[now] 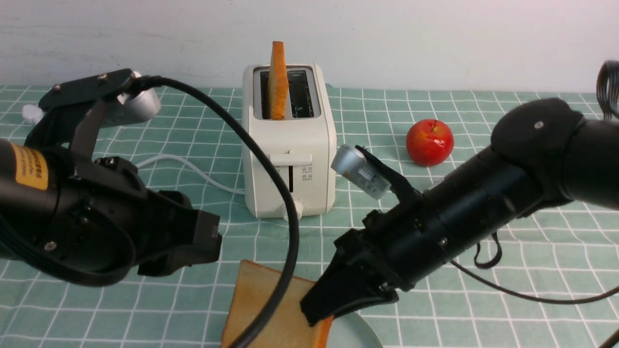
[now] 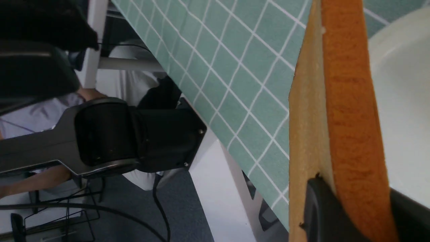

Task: Take toasted bread from bread machine on blue coffee table place on plate.
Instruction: 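Place the held slice of bread on top of the slice on the plate with the right gripper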

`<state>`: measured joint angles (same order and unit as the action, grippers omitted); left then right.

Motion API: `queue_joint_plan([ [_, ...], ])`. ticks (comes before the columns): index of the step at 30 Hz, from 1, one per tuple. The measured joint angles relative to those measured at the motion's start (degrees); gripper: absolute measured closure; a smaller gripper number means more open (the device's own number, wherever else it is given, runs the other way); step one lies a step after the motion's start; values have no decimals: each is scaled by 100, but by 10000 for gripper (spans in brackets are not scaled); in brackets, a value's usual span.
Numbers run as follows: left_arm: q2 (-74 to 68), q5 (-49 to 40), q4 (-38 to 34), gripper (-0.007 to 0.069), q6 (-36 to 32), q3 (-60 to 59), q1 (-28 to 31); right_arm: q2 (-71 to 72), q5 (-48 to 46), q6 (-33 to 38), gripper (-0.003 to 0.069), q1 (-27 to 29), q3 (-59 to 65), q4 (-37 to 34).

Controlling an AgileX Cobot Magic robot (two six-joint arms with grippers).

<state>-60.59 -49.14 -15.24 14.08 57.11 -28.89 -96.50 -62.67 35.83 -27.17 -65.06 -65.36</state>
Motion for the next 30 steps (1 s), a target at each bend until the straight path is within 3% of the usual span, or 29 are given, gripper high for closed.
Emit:
queue_joint_plan([
  [6,0,0,0,386,0,0,0,-74,39,460,534,0,317,-323],
  [16,0,0,0,386,0,0,0,-255,322,237,526,0,345,205],
  [20,0,0,0,386,0,0,0,-255,492,-97,433,0,345,586],
  [25,0,5,0,384,0,0,0,-236,443,-109,237,0,214,929],
  [26,0,5,0,384,0,0,0,-236,443,-109,230,0,202,947],
  [30,-6,125,0,383,0,0,0,-7,449,-191,98,0,-201,1666],
])
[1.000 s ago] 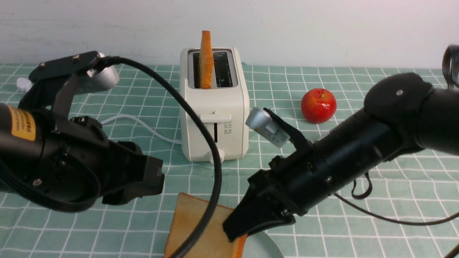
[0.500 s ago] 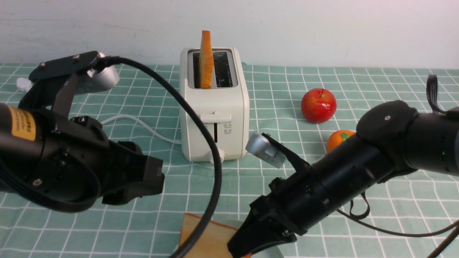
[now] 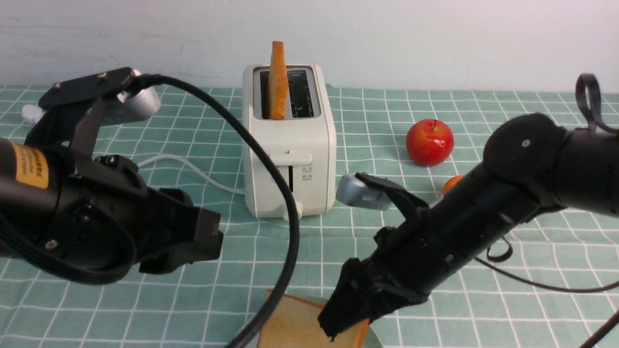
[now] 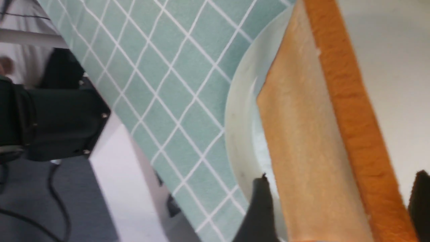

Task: Take toasted bread from bread machine on blue coffee table place on plate.
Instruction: 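Place the held slice of bread on top of the slice on the plate with the right gripper, then reach for a toast slice standing in the toaster with the left gripper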

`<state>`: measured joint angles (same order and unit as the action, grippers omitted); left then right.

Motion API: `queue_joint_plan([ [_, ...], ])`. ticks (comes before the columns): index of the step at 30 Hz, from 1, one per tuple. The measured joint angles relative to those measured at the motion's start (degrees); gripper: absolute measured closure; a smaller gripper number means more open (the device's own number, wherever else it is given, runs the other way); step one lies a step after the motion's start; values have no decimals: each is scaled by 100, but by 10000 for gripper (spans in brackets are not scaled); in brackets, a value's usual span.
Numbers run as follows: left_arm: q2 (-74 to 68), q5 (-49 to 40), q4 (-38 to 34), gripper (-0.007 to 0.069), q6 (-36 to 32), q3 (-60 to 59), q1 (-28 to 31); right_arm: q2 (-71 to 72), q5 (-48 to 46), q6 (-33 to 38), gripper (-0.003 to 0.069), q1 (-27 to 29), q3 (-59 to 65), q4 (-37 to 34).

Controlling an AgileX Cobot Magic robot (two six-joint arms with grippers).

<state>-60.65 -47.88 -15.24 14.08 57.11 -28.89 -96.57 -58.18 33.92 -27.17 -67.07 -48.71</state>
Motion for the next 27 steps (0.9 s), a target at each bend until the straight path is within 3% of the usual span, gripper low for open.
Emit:
queue_joint_plan([
  [4,-142,309,-23,383,0,5,0,330,-33,-552,64,0,-496,959],
  [10,-740,927,-136,383,-50,5,0,814,-111,-1654,83,0,-1112,2465],
  [14,-1355,1987,-44,383,-649,136,0,1468,-65,-2842,101,0,-1311,3585],
  [18,-1681,2446,290,383,-1063,810,0,1899,-222,-3436,106,0,-1318,3996],
  [22,-2118,2200,566,383,-1130,1777,0,2164,-591,-3736,106,0,-1323,4239],
  [27,-3192,1441,1202,375,-481,3376,0,2419,-965,-3916,106,0,-1323,4387],
])
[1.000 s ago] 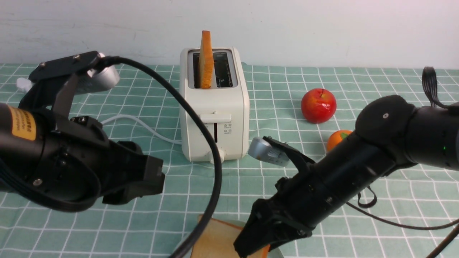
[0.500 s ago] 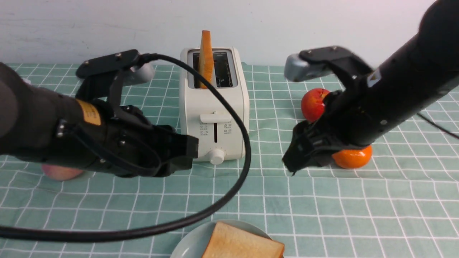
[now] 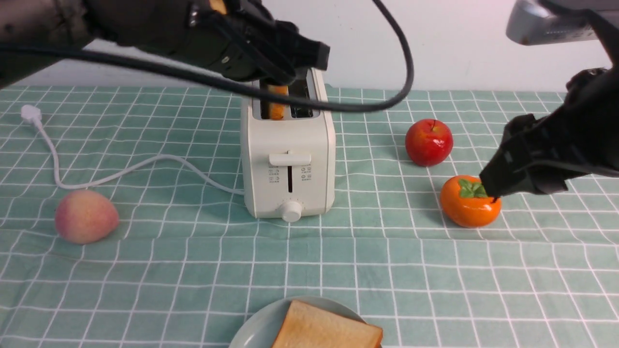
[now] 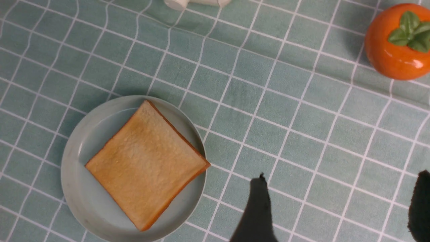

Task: Take toasted bread from bread machine on blue coffee table place on plate.
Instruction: 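Reach for a toast slice standing in the toaster with the left gripper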

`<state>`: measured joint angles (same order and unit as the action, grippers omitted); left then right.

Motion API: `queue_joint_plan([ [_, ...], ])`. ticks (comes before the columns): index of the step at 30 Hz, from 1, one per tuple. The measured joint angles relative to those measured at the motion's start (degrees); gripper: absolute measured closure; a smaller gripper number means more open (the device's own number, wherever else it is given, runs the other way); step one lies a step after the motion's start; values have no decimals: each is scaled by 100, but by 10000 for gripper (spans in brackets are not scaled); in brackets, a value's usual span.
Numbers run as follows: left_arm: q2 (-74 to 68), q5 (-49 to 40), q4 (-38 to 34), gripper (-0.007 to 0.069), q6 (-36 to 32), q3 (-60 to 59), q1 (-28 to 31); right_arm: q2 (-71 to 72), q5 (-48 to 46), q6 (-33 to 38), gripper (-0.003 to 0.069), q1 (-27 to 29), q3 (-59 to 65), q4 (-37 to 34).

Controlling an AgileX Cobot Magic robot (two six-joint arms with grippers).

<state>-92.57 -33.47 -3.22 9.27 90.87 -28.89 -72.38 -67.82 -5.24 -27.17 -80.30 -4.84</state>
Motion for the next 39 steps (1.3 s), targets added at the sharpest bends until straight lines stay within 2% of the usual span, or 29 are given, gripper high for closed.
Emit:
queue_joint_plan([
  [4,-921,-450,1236,355,1759,1193,0,164,-120,-30,107,0,0,54],
  [6,-1097,-548,1569,348,2168,1412,0,187,-148,-35,107,0,0,73],
  [7,-1369,-732,2132,333,2829,1735,0,199,-209,-41,107,0,0,95],
  [8,-1424,-764,2186,330,2895,1793,0,199,-217,-41,107,0,0,96],
  [9,-1595,-838,2505,319,3305,1949,6,201,-258,-41,107,0,0,103],
  [11,-1772,-819,2642,304,3681,2062,29,201,-292,-41,109,0,0,116],
  [21,-2465,-249,2872,211,3908,2110,94,201,-395,-43,111,0,0,127],
  [27,-2808,-56,3109,204,3912,2110,105,201,-395,-43,110,0,0,127],
  [30,-2826,-74,3161,225,3912,2110,105,201,-395,-43,110,0,0,127],
  [34,-2690,-293,3334,366,3912,2110,105,201,-395,-43,110,0,0,122],
  [35,-2690,-312,3345,366,3912,2110,105,201,-395,-43,110,0,0,122],
  [37,-2453,-535,3403,496,3912,2110,105,201,-395,-43,110,0,0,122],
  [39,-2120,-729,3415,563,3837,2110,112,201,-395,-43,110,0,0,129],
])
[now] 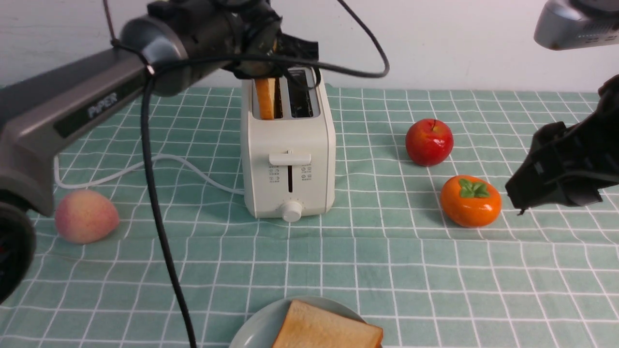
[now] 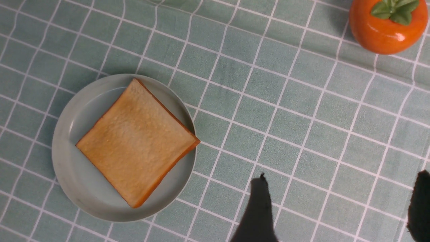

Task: Take toasted bread from bread machine on blue coffee table place on plate.
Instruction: 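Reach for a toast slice standing in the toaster with the left gripper, then place the slice of bread on the plate with the left gripper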

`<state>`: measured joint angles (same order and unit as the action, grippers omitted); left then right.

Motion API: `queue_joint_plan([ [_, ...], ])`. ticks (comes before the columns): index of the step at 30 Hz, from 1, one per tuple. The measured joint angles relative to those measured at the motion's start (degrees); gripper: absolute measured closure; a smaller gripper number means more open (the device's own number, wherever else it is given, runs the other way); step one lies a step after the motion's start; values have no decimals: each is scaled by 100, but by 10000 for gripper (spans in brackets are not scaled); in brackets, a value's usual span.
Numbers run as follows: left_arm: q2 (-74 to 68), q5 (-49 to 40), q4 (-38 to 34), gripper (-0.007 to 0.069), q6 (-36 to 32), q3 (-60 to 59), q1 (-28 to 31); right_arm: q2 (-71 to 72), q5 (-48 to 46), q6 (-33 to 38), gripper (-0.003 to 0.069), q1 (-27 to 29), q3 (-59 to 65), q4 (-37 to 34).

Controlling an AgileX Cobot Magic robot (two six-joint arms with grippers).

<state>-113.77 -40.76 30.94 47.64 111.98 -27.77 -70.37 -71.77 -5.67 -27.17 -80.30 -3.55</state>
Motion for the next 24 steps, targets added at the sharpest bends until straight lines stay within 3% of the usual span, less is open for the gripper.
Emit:
queue_joint_plan([
  [9,1964,-1066,-227,561,-992,-5,-1,0,0,0,110,0,0,265],
  [14,3199,-1685,-1318,561,-2247,-807,-1,0,119,5,110,0,0,270],
  [16,3739,-1625,-2387,561,-2992,-1821,-1,0,283,5,110,0,0,270],
  [22,4109,-614,-5052,561,-4022,-4368,-1,0,516,5,110,0,0,254],
  [24,4004,14,-6361,561,-4475,-5275,-1,0,606,5,110,0,0,254],
])
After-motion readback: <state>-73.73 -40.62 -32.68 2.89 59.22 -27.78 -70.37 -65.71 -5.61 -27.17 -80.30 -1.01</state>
